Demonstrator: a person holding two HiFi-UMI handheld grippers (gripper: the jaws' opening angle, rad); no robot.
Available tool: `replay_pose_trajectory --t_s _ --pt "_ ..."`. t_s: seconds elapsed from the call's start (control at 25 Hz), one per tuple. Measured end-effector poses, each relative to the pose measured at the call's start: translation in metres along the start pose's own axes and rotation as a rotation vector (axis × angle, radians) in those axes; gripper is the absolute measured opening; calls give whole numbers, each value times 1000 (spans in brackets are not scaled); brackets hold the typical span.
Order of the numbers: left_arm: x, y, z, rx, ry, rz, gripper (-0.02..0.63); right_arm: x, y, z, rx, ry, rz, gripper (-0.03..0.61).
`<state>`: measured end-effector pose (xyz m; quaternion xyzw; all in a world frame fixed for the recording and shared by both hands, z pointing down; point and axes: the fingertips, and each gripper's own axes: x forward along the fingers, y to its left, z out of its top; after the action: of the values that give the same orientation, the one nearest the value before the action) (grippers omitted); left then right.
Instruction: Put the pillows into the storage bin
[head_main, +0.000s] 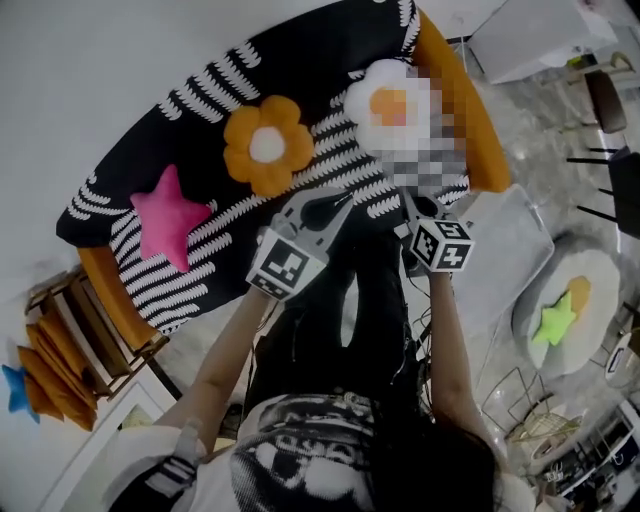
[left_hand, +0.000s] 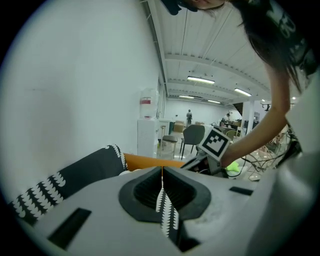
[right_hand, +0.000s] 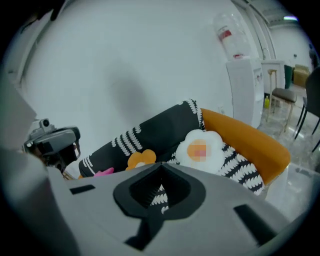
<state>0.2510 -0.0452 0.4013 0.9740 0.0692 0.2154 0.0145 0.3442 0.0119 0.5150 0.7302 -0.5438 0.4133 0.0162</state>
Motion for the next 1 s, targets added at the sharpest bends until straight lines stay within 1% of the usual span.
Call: replay_pose_trajectory --t_s 0.08,0.2,0.28,0.36,0.48,0.56,0.72,0.8,0.96,1.0 --pt "12 5 -7 -2 10 14 6 21 -17 -6 81 17 30 2" --pt "31 21 -17 -12 24 40 6 59 -40 -17 199 53 68 32" --pt "42 35 -24 -30 35 67 6 85 -52 -26 265 83 86 56" --pt "56 47 -30 -58 36 90 6 110 -63 -37 314 121 103 92" --pt "80 60 -34 -101 27 103 6 145 -81 -54 381 179 117 142" --pt "98 68 -38 -104 32 101 6 170 -97 -64 431 210 107 177" --pt "129 74 -52 -62 72 79 6 212 -128 -92 526 269 57 251" --pt "139 76 -61 -58 98 70 6 229 -138 -107 564 297 38 283" --pt "150 81 -82 -56 135 75 6 256 -156 -126 655 294 12 361" --pt "150 82 -82 -60 145 74 6 260 -158 -127 674 287 17 368"
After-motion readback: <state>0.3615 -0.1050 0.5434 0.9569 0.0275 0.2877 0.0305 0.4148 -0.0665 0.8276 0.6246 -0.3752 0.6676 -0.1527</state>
